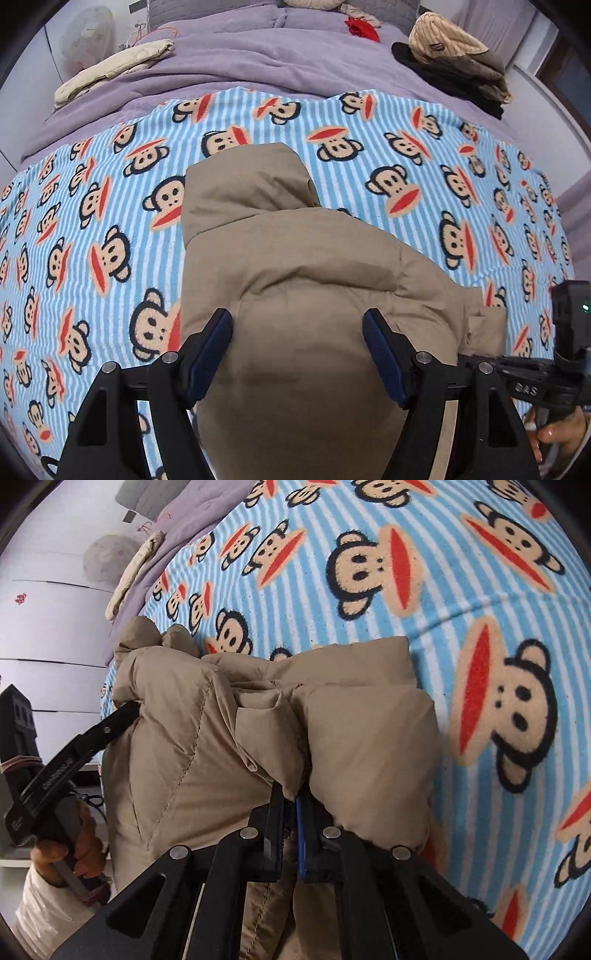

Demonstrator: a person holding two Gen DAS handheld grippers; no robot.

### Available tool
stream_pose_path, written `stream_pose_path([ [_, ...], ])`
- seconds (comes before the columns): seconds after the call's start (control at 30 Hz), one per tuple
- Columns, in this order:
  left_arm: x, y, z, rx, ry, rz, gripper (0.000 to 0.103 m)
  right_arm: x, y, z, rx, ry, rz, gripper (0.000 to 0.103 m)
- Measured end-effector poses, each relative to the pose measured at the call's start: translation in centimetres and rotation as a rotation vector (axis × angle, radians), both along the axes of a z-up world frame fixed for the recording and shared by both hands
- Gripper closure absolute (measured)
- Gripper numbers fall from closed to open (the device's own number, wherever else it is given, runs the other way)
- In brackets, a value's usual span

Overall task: Fold large clothes
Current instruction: 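Lower the folded bundle onto the blanket and open both tools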

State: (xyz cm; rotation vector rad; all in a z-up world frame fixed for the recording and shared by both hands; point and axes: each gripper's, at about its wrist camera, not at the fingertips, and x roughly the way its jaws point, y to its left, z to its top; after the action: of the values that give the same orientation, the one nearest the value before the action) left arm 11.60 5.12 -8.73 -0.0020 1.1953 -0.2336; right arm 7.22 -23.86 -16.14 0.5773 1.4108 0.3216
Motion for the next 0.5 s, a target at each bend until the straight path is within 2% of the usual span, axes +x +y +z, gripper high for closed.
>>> stream_pose_path([
  [0.07, -2.6, 1.3, 1.3, -0.053, -0.009, -0.025, 0.029, 0.4, 0.8, -0.3, -0.027, -0.014, 0.013, 0.1],
  [0.13, -5.6, 2.2, 1.8, -0.086, 0.016, -0.055, 0.029, 0.3, 0.7, -0.3, -0.02, -0.013, 0.001, 0.1],
  [0.23, -10.3, 2.8, 0.8, -0.091, 0.061, -0.094, 0.029, 0.7, 1.0, -0.6, -0.018, -0.011, -0.003, 0.1],
  [0.3, -12.7, 2.9, -0.8, -0.052, 0.088, -0.094, 0.016, 0.6, 1.0, -0.5, -0.026, -0.012, -0.002, 0.1],
  [0.43, -14.2, 3.8, -2.7, -0.066, 0.119, -0.028, 0.016, 0.1, 1.0, -0.1, -0.012, -0.013, -0.025, 0.099],
  [0.5, -14.2, 4.1, -2.6, -0.075, 0.123, -0.014, 0.016, -0.3, 0.9, 0.7, -0.009, -0.007, -0.032, 0.093],
])
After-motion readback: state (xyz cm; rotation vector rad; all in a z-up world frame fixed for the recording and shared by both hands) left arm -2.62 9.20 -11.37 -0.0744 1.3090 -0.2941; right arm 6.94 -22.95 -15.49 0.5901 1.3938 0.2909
